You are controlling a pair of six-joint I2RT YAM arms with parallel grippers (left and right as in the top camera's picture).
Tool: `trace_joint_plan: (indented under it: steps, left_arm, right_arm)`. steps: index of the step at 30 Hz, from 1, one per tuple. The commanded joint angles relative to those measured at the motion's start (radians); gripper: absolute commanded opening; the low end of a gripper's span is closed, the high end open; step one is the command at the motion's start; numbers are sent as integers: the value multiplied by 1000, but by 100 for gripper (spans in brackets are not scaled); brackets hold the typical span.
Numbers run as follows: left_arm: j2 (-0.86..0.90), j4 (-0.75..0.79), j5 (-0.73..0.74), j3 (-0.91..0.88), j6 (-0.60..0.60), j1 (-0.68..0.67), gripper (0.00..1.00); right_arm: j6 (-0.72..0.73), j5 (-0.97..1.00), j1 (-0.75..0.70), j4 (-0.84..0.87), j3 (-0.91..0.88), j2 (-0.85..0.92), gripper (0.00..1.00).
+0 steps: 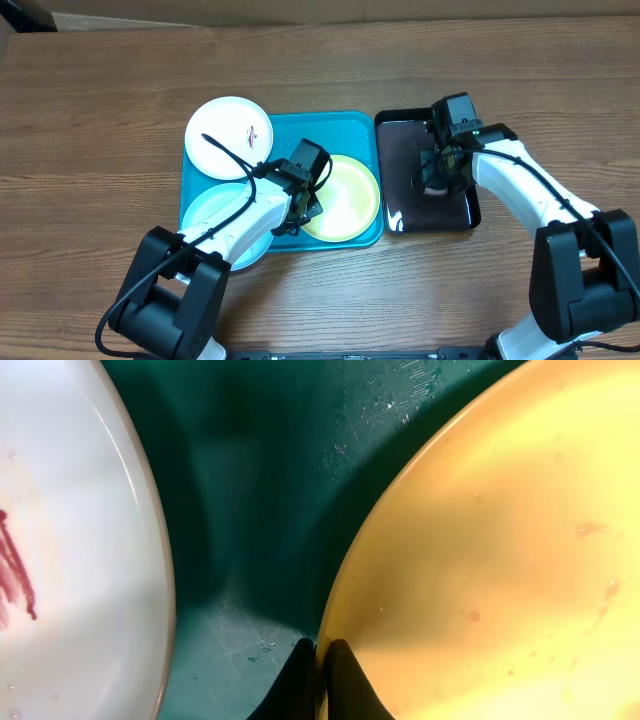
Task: Clean dirty plates on tray and stack at the side
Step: 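Return the sponge to the black tray and release it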
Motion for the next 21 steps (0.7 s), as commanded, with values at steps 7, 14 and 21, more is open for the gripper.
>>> trace_joint_plan:
  steps: [7, 14, 21]
  left_arm:
    - [-7, 0, -4, -13, 17, -1, 13]
    - [-7, 0, -5, -13, 17, -1, 29]
    - [-7, 0, -5, -18, 16, -2, 29]
  right_arm:
    - [2, -41, -2, -77, 112, -3, 84]
    - [53, -43, -53, -249, 348, -3, 84]
    - [53, -43, -178, -268, 394, 0, 100]
